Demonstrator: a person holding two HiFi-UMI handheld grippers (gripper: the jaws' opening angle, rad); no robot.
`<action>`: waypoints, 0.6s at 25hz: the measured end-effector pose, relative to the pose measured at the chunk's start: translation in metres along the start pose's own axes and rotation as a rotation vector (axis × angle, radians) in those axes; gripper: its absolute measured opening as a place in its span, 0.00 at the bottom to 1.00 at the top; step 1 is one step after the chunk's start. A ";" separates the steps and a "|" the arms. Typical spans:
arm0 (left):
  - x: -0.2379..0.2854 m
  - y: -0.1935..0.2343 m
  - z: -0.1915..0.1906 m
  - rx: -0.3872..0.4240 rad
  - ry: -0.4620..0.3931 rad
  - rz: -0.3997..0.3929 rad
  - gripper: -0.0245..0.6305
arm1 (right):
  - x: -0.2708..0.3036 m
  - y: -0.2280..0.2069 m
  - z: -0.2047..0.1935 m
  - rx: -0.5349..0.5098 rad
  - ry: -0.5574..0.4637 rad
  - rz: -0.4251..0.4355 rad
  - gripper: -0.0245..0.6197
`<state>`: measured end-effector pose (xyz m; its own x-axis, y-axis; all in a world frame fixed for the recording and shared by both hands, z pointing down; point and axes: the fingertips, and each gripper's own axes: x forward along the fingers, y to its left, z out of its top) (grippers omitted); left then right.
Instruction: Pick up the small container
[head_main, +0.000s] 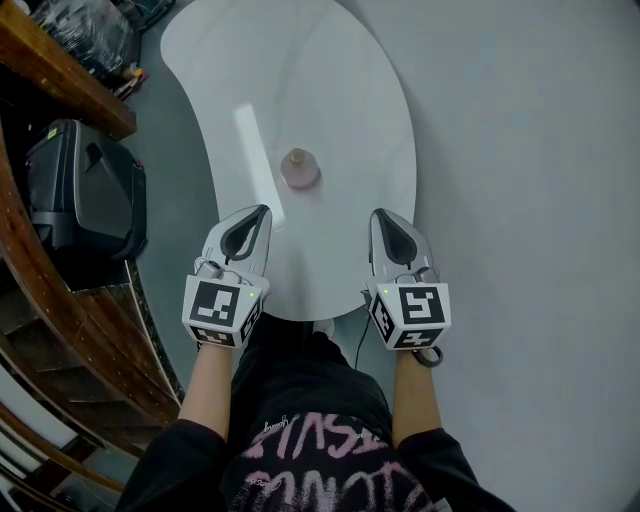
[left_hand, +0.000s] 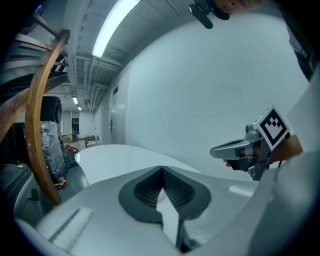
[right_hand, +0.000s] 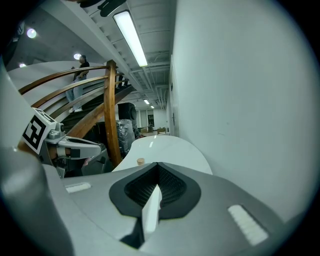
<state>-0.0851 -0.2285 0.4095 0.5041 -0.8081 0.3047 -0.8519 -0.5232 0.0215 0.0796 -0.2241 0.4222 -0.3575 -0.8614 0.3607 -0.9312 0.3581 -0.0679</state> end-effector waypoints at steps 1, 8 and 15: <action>0.000 0.001 -0.002 -0.002 0.002 0.000 0.04 | 0.001 0.001 -0.003 0.000 0.003 0.000 0.07; 0.003 0.002 -0.013 -0.016 0.022 -0.007 0.04 | 0.005 0.000 -0.014 0.013 0.021 -0.005 0.07; 0.005 -0.001 -0.029 -0.036 0.046 -0.032 0.04 | 0.006 0.004 -0.028 0.020 0.045 -0.018 0.07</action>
<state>-0.0863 -0.2241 0.4390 0.5248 -0.7776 0.3463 -0.8404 -0.5380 0.0656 0.0757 -0.2179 0.4507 -0.3376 -0.8506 0.4031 -0.9389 0.3349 -0.0797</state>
